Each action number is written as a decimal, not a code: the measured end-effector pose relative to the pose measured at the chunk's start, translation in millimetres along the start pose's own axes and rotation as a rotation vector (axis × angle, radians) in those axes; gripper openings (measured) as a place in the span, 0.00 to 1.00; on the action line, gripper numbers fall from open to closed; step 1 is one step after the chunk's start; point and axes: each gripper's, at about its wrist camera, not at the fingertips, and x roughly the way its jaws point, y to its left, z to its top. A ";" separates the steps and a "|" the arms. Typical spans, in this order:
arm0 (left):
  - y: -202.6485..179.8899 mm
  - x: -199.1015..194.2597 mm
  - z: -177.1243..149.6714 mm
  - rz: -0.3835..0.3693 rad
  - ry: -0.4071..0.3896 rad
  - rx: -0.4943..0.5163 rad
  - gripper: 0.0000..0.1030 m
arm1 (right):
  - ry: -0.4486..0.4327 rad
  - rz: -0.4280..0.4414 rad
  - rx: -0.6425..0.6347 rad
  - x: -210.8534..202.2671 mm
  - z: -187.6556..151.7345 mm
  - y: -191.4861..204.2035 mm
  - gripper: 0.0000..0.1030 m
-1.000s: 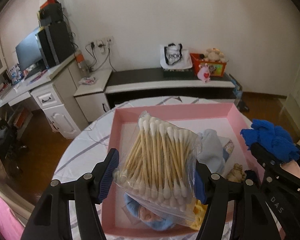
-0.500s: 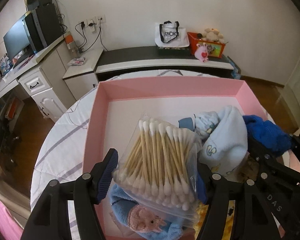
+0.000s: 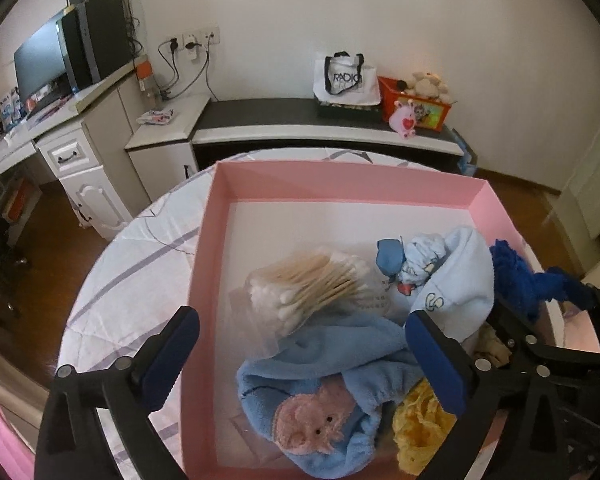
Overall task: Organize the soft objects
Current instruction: 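Open the left gripper to drop the swab bag while the right releases the blue bundle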
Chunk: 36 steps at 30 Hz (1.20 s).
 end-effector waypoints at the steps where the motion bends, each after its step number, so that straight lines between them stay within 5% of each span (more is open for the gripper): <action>1: 1.6 0.2 -0.6 0.011 -0.003 0.003 0.99 | -0.004 0.002 0.005 -1.3 -0.5 -0.5 0.90; 36: -14.6 -133.3 -97.8 0.058 -0.114 0.021 0.99 | -0.097 -0.001 0.087 -85.1 -21.5 -12.0 0.90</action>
